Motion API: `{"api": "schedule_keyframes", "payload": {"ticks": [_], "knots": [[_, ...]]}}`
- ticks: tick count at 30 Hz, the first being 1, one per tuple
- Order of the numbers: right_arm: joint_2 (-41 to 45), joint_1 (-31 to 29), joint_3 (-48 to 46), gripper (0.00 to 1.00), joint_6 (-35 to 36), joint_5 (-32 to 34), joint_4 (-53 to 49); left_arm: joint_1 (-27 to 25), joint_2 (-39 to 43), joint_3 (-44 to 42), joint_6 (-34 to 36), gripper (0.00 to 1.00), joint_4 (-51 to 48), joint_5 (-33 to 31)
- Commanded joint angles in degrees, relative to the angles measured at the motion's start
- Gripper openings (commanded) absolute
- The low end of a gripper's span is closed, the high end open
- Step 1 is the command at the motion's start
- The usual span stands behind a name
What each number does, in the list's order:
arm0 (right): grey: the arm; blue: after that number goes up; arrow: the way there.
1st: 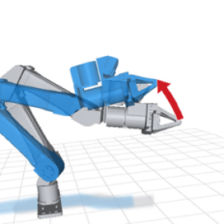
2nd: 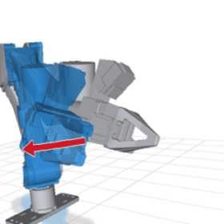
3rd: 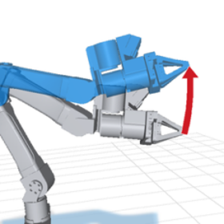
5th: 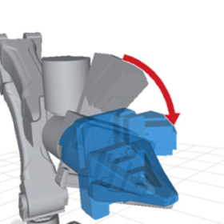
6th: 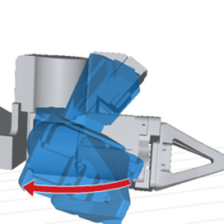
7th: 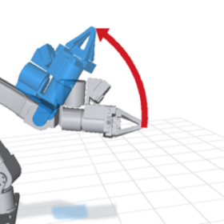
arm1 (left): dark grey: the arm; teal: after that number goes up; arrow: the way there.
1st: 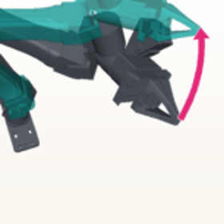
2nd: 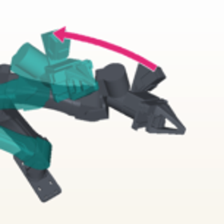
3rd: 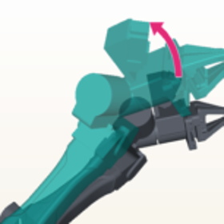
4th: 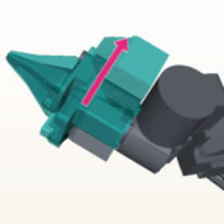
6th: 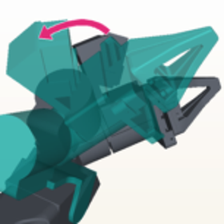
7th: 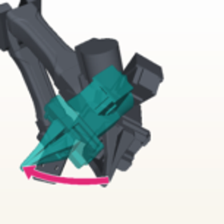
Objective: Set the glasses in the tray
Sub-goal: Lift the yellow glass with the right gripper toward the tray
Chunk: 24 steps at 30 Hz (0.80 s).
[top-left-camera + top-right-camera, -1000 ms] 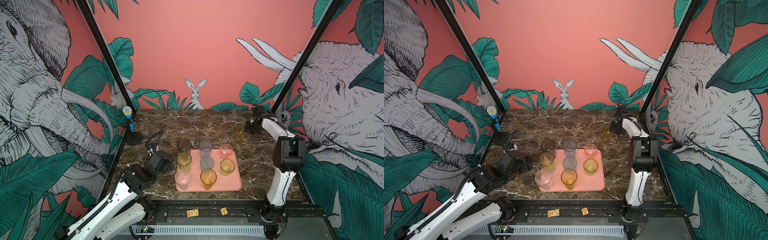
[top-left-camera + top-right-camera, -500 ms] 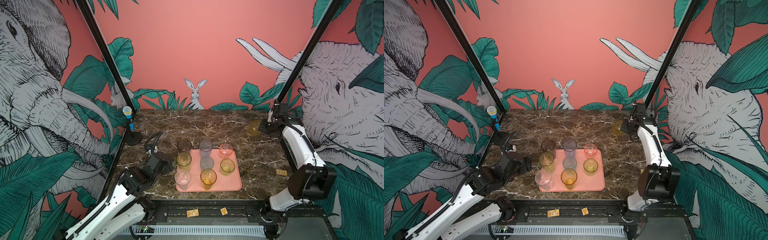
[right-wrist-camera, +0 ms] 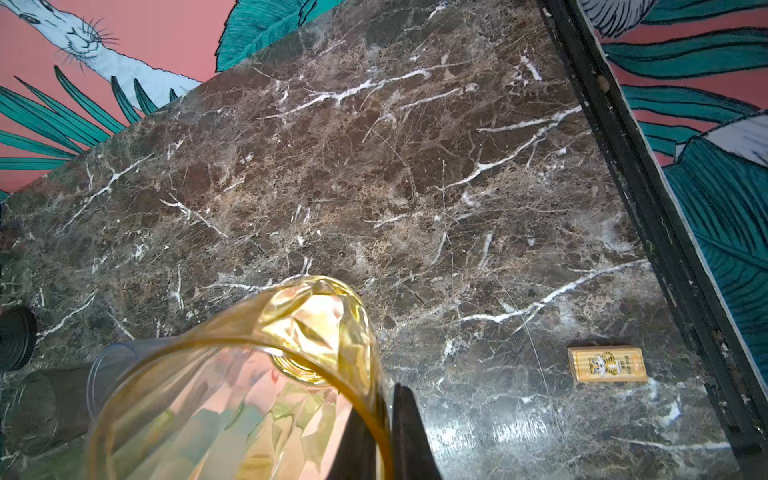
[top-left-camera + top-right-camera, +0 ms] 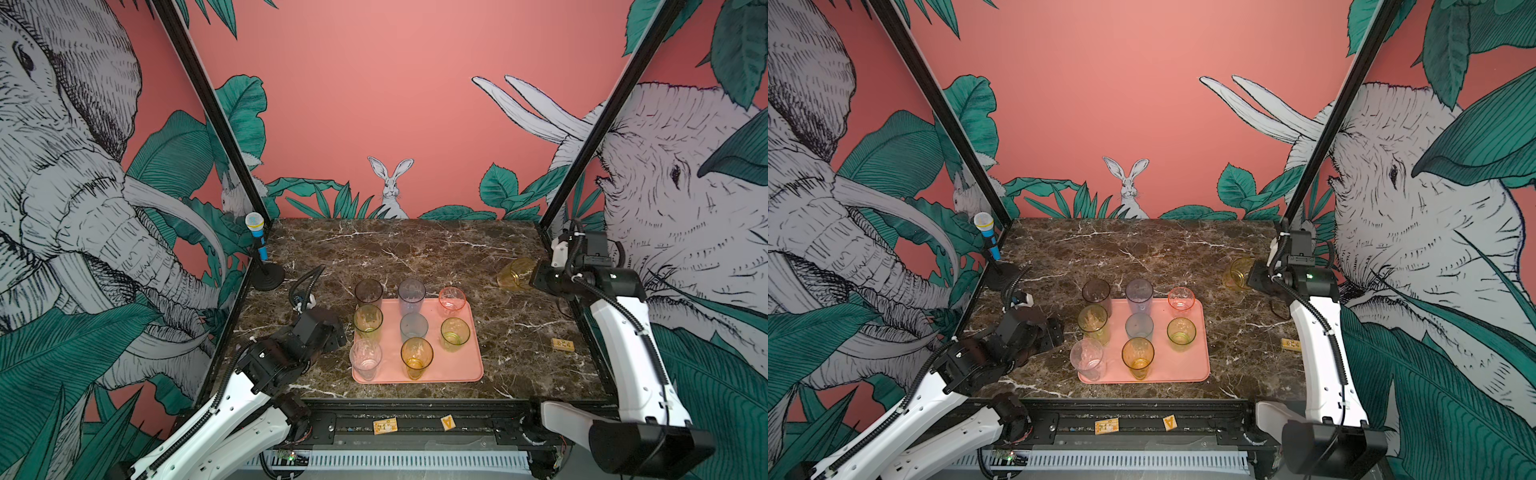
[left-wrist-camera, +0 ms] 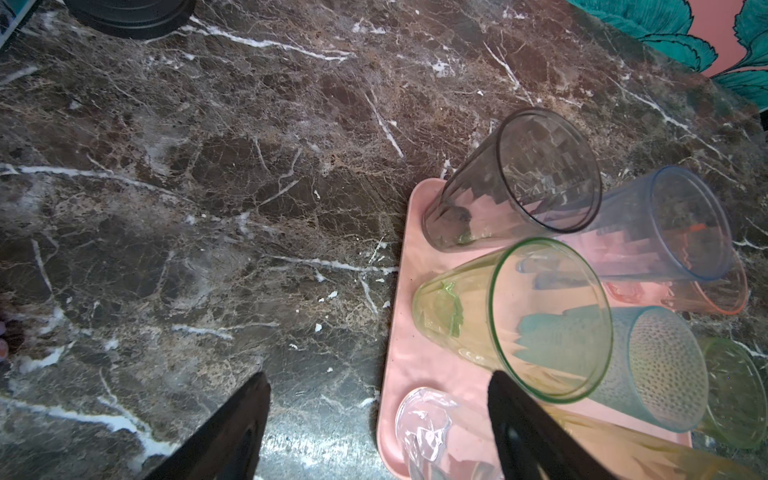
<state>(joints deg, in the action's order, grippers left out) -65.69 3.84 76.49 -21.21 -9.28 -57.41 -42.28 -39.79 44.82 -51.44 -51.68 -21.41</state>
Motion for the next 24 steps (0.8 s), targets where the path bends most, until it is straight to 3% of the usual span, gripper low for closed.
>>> {"api": "schedule_keyframes", "payload": {"ticks": [1, 13, 24], "knots": [[2.9, 0.2, -2.8, 0.00, 0.0, -0.1, -4.4, 0.2, -0.3, -0.7, -0.9, 0.84, 1.6, 0.6], [12.7, -2.5, -7.1, 0.00, -0.5, 0.6, -12.6, 0.2, 0.1, -0.7, -1.1, 0.84, 1.8, 1.6], [19.2, -16.2, -15.0, 0.00, -8.1, 7.2, -15.1, 0.2, 0.8, -0.9, -1.2, 0.84, 1.5, 1.8]]}}
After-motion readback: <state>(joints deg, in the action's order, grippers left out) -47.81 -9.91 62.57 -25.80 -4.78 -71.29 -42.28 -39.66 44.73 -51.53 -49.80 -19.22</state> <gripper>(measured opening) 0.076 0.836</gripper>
